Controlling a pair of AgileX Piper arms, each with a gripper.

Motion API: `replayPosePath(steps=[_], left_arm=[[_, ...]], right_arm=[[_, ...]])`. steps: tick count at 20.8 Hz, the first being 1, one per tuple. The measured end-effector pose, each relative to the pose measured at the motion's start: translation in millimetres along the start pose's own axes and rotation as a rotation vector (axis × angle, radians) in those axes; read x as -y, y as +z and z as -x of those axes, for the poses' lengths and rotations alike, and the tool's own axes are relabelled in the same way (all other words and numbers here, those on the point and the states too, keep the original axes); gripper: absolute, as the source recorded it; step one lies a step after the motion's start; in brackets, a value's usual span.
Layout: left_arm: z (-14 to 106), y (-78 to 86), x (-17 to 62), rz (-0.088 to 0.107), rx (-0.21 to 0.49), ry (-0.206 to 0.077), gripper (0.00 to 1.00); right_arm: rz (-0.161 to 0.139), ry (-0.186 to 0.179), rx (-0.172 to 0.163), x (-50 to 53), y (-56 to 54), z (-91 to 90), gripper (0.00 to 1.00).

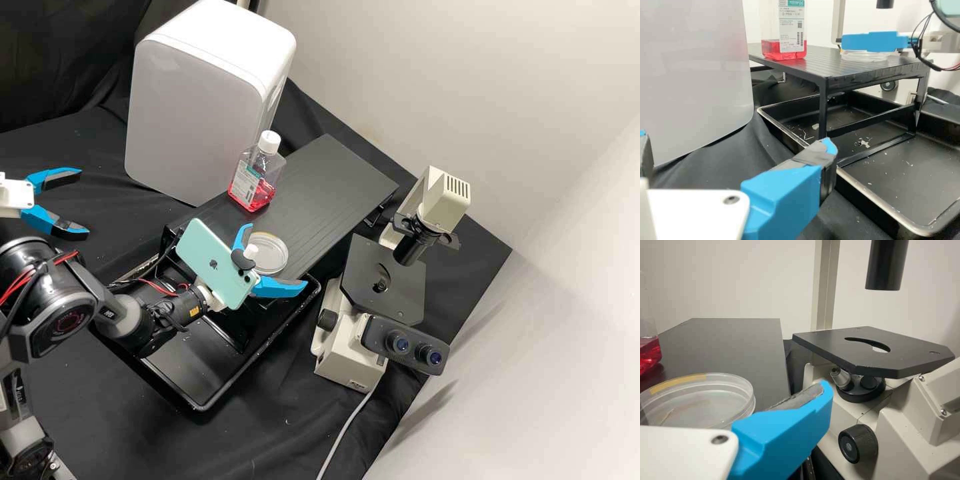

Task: Remove the lid from the petri dish

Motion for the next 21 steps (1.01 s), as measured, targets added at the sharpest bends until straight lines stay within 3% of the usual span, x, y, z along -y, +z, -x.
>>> replayPosePath(steps=[13, 20, 21], left_arm=[[-0.1, -0.6, 0.2, 0.002, -0.007, 0.0, 1.0], [-0.9, -0.4, -0.5, 0.005, -0.009, 0.004, 1.0], [-0.9, -0.6, -0.4, 0.005, -0.01, 0.003, 1.0]], right_arm=[[-0.006, 0.013, -0.013, 1.8, 1.9, 1.1, 1.0], [-0.007, 0.002, -0.028, 9.6, 2.2, 3.9, 1.0], [0.005, 0.008, -0.029, 9.8, 1.4, 3.9, 1.0]])
